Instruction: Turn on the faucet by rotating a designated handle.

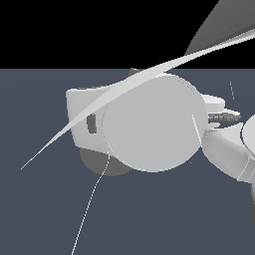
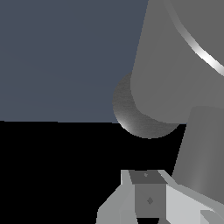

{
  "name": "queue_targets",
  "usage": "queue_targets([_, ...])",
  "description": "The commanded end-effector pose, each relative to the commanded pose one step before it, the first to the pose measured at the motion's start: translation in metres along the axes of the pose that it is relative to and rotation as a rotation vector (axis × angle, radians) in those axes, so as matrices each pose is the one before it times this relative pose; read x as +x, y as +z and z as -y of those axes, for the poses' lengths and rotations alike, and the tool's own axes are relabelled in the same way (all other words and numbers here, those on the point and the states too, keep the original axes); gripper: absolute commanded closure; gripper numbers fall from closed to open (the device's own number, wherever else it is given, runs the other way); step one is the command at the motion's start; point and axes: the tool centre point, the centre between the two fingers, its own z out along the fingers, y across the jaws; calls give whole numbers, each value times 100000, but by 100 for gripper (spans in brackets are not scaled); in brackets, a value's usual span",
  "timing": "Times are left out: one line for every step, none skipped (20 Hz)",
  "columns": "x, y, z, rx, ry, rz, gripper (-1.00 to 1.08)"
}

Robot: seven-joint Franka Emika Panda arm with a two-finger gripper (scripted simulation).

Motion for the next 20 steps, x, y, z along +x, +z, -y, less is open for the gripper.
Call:
queue_targets([-2192, -66, -2698, -4130, 1229, 4296, 108])
queue_targets([-185, 7, -343, -170, -26, 404, 108])
queue_targets([-185, 6, -340, -170, -26, 404, 108])
queue_targets([-182, 7, -336, -167, -26, 397, 108])
queue_targets([-182, 6, -333, -167, -26, 397, 108])
queue_targets([-177, 8, -328, -163, -25, 386, 108])
queue_targets([-177, 7, -326, -163, -25, 386, 108])
queue_targets([-176, 7, -323, -161, -25, 384, 108])
queue_targets([-174, 6, -320, -160, -25, 381, 108])
queue_targets([-172, 7, -316, -158, -25, 376, 108])
queue_targets([-170, 8, -313, -156, -25, 371, 108])
queue_targets([-168, 8, -310, -154, -25, 368, 108])
queue_targets([-168, 7, -308, -154, -25, 368, 108])
queue_targets([-166, 8, -305, -152, -25, 362, 108])
queue_targets([-164, 8, -302, -151, -25, 359, 108])
queue_targets([-164, 7, -300, -151, -25, 359, 108])
queue_targets([-160, 9, -296, -147, -25, 351, 108])
queue_targets([-160, 9, -294, -147, -26, 351, 108])
queue_targets([-160, 9, -292, -147, -27, 351, 108])
queue_targets([-158, 10, -290, -146, -28, 348, 108])
